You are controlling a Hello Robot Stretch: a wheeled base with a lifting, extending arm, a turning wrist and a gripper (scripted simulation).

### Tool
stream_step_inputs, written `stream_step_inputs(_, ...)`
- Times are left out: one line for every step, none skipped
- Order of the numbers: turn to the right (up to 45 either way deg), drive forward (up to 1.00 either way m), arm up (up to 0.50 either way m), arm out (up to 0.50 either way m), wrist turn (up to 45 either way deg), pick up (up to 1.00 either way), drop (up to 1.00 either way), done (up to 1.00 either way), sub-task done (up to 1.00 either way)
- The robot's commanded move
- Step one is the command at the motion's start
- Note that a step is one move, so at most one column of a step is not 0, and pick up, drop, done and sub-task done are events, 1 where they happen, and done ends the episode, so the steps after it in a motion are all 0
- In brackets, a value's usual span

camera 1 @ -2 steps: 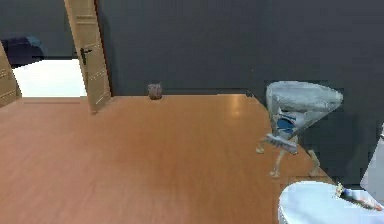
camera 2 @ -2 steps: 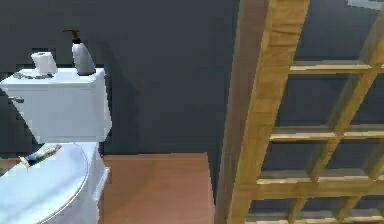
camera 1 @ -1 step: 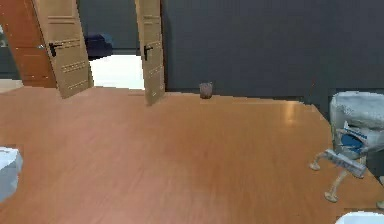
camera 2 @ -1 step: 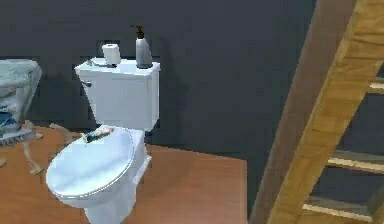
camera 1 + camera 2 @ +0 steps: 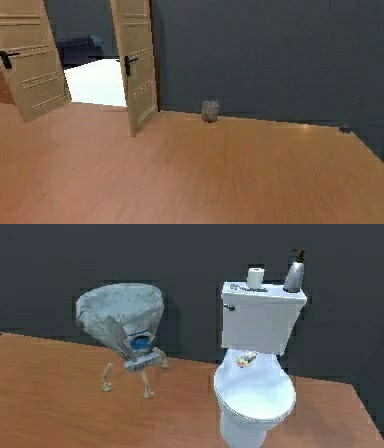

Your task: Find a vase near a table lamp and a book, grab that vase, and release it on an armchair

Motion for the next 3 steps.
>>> stream_step_inputs(-21.0,0.0,0.0,0.0,0.0,0.0,0.0,0.0,0.0)
stream_step_inputs(0.0,0.1,0.0,0.0,0.0,0.0,0.0,0.0,0.0)
stream_step_inputs(-36.0,0.0,0.0,0.0,0.0,0.0,0.0,0.0,0.0)
